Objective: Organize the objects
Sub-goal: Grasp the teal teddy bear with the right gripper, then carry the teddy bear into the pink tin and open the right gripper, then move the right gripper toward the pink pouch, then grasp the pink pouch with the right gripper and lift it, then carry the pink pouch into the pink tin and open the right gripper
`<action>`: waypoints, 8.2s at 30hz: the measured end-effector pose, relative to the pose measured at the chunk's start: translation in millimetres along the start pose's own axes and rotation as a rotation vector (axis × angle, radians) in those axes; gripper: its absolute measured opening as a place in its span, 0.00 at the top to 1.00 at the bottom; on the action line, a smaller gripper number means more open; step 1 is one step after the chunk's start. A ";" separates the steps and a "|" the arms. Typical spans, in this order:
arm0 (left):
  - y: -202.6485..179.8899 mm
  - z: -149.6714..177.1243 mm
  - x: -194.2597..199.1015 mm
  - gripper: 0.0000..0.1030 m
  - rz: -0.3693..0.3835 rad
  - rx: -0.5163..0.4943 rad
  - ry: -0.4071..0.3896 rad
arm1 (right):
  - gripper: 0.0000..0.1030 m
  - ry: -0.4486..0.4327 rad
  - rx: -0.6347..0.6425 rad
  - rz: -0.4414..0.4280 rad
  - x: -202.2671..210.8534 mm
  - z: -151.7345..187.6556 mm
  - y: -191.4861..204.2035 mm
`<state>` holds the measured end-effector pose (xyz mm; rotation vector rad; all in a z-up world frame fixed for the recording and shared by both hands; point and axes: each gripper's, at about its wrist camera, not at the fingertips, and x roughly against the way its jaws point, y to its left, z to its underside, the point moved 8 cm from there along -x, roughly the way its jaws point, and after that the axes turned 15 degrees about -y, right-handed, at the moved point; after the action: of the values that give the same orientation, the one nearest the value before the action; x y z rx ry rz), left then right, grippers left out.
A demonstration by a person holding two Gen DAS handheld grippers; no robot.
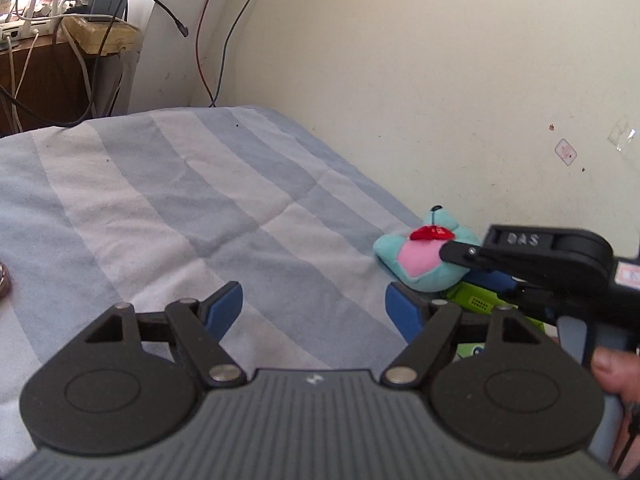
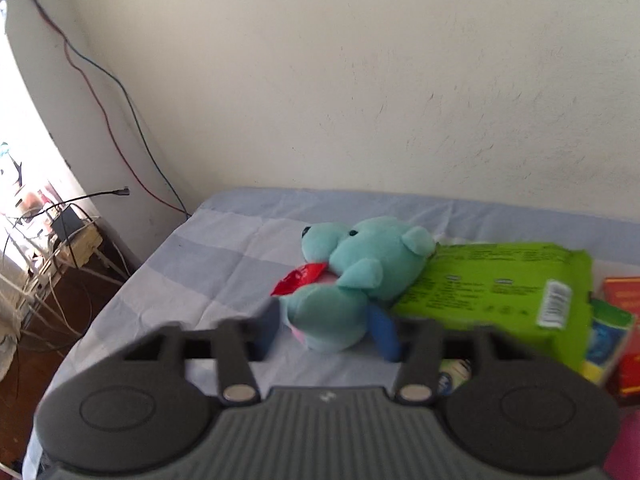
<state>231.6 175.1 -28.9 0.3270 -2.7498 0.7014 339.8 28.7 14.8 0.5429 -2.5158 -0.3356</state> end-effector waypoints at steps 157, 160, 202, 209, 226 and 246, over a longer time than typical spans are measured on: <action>-178.7 137.1 112.4 0.13 0.354 -0.631 0.047 | 0.04 -0.216 0.144 0.468 323.7 127.5 -192.2; -166.1 126.2 101.5 0.13 0.322 -0.619 0.034 | 0.04 -0.205 0.150 0.447 313.4 128.8 -183.4; -192.7 146.4 140.0 0.05 0.948 -0.340 0.305 | 0.11 -0.054 0.377 0.058 320.9 168.8 -143.4; -217.6 187.3 173.7 0.05 1.024 -0.431 0.393 | 0.14 -0.166 0.175 0.185 387.9 180.9 -180.2; -288.6 156.8 213.0 0.17 1.132 -0.450 0.307 | 0.63 -0.330 0.270 0.174 388.5 144.8 -149.0; -454.1 226.2 128.4 0.15 0.930 -0.657 0.273 | 0.64 -0.403 0.229 0.456 370.5 39.5 -327.0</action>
<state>192.3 -344.5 18.3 -1.1347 -2.5600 -0.0449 132.4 -420.9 38.7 -0.0379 -2.9891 0.0227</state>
